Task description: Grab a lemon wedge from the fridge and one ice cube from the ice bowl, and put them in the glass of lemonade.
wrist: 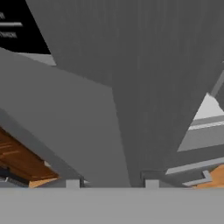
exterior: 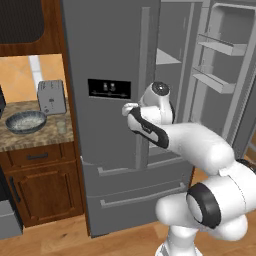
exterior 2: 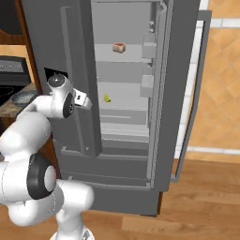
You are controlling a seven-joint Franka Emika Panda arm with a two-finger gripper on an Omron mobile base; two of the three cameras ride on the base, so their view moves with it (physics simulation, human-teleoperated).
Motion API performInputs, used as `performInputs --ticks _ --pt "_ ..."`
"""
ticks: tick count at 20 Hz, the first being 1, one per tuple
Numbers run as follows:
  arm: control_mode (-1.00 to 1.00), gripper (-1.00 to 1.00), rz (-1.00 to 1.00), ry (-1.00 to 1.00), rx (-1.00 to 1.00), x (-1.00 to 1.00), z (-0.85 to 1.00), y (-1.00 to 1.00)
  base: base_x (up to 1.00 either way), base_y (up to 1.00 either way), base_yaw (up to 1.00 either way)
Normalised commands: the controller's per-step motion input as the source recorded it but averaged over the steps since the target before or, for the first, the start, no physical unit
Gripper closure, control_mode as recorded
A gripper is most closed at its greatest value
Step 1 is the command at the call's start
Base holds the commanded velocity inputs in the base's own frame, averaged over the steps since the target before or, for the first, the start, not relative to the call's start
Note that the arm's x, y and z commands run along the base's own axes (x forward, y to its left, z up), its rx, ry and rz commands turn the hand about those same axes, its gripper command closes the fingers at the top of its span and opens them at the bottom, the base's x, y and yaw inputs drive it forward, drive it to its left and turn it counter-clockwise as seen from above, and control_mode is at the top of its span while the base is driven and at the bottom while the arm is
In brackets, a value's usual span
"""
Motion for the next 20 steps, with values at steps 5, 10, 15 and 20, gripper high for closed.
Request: performInputs --ticks 5,10,15,20 --pt "-1.00 1.00 0.01 0.00 0.00 -0.93 0.32 0.56 0.00 0.00 0.00" --pt "-1.00 1.00 0.05 0.00 -0.05 -0.78 0.29 0.34 0.00 0.00 0.00" --pt "-1.00 -1.00 0.07 0.01 -0.05 -0.63 0.45 0.14 0.00 0.00 0.00" --pt "-1.00 -1.00 0.03 -0.01 0.08 -0.66 0.72 0.00 0.00 0.00 0.00"
